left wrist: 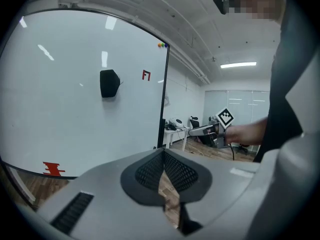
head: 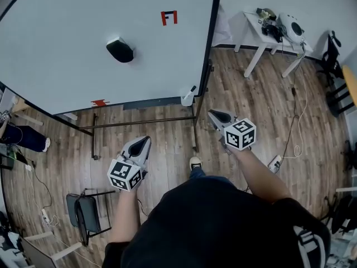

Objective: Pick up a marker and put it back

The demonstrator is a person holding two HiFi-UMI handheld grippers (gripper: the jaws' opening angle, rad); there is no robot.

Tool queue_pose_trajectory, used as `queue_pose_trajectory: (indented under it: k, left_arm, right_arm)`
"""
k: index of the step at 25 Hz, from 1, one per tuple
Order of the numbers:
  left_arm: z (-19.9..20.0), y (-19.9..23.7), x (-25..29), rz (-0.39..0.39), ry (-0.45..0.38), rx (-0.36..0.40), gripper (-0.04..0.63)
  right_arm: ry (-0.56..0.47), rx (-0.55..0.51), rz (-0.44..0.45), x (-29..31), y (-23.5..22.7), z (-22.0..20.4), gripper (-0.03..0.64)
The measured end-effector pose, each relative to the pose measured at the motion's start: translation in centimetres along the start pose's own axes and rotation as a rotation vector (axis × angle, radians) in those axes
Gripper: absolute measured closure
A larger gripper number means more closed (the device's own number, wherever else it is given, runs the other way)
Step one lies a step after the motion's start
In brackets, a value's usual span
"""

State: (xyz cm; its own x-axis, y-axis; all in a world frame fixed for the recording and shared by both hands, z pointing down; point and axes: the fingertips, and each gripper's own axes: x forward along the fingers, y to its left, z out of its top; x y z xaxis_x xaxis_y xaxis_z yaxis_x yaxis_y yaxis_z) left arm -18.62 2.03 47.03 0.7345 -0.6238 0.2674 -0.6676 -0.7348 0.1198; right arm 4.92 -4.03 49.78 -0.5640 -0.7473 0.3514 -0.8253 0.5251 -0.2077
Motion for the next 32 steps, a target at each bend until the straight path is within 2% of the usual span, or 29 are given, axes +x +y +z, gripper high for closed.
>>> queue_pose_trajectory:
  k: [19, 32]
  left_arm:
    - [0.0, 3.9, 8.7, -0.01, 0.051, -0.022, 0.584]
    - [1.4, 6.0, 12.3, 0.042, 0.088, -0.009, 0.584]
  right_arm:
    - [0.07, 0.021, 0.034, 5.9, -6.0, 0.1, 0.603]
    - [0.106, 0.047, 0.11, 8.9, -8.9, -0.4, 0.6]
